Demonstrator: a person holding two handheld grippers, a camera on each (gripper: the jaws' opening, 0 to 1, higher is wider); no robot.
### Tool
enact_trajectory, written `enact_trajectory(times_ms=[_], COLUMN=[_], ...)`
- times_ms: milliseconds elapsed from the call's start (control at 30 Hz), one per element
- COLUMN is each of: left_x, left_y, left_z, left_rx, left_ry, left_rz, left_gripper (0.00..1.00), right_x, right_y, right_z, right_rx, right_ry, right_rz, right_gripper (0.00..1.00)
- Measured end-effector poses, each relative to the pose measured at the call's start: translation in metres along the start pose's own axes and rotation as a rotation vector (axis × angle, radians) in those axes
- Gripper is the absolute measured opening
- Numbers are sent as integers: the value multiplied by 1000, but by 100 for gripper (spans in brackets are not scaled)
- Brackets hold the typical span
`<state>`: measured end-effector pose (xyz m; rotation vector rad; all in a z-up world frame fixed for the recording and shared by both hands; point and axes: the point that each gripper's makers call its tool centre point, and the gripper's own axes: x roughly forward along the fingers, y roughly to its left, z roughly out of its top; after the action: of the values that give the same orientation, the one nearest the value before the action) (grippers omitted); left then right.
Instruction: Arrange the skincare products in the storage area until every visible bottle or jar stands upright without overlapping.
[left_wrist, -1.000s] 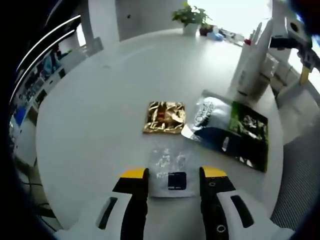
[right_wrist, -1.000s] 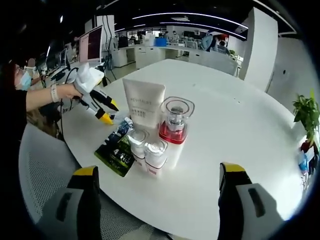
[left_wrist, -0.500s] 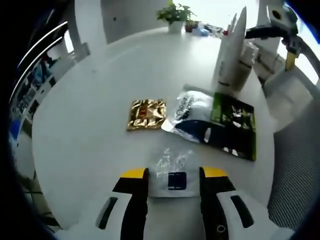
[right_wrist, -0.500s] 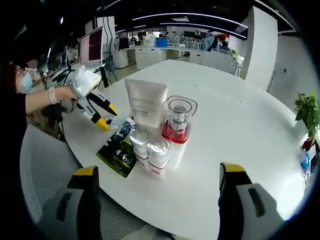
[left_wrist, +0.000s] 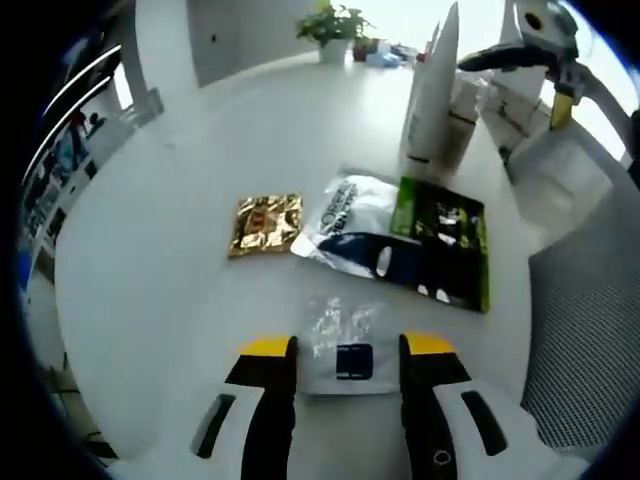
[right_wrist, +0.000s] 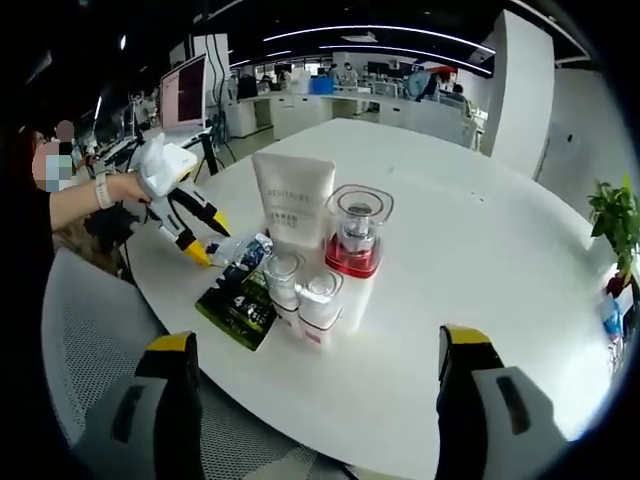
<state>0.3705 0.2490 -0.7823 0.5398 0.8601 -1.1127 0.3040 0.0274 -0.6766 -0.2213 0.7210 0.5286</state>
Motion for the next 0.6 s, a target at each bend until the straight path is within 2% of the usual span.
enact_trajectory(times_ms=[600], left_x=[-3], left_y=[-25], left_z=[-5], left_rx=[65], left_ry=[11], left_rz=[-71], left_gripper=[38], right_x=[1], right_y=[4], right_z=[1], right_rx=[-8], right_ry=[5], right_rz=[12], right_gripper=[100])
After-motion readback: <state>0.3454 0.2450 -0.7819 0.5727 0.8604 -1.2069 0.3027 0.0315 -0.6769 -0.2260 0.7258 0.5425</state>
